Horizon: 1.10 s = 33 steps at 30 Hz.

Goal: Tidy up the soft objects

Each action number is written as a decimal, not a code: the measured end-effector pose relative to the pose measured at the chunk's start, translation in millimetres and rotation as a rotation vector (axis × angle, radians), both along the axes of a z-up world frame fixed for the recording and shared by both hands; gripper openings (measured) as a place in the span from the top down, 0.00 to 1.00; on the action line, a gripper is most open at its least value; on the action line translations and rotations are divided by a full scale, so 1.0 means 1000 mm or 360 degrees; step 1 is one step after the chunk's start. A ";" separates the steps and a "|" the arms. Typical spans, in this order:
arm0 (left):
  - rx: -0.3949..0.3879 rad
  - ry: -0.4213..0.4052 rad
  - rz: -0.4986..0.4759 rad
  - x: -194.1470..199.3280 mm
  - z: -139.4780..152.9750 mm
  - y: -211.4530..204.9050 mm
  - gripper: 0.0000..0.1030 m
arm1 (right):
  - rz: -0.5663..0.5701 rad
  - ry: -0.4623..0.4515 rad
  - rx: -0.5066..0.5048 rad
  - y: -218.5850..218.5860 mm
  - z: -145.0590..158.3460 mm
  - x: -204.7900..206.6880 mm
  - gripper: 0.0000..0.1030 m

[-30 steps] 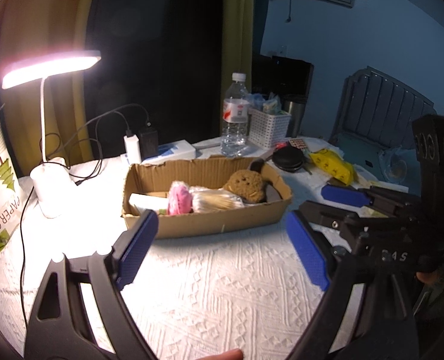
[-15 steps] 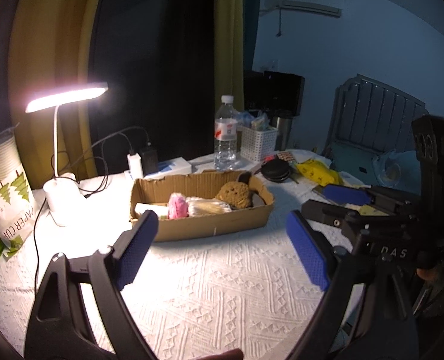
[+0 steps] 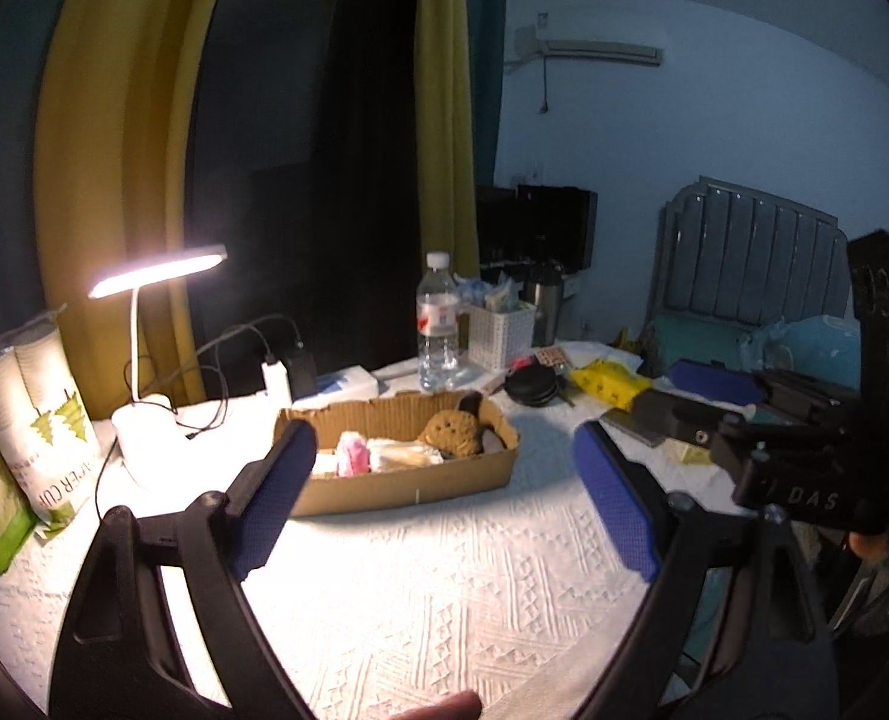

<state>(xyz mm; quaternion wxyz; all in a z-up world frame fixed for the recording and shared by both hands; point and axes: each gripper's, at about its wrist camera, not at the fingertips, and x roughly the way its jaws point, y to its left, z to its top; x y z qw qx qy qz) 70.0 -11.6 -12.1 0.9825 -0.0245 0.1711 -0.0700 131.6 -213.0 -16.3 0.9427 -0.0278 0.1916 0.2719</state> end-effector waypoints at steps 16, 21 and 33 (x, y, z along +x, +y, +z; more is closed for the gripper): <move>0.0063 -0.0150 0.0181 -0.031 0.041 0.002 0.02 | -0.0082 -0.0188 0.0077 -0.025 0.042 -0.040 0.36; 0.0075 -0.0178 0.0182 -0.036 0.046 0.001 0.02 | -0.0089 -0.0204 0.0083 -0.028 0.045 -0.044 0.36; 0.0071 -0.0191 0.0168 -0.039 0.049 -0.003 0.02 | -0.0084 -0.0203 0.0071 -0.026 0.046 -0.047 0.36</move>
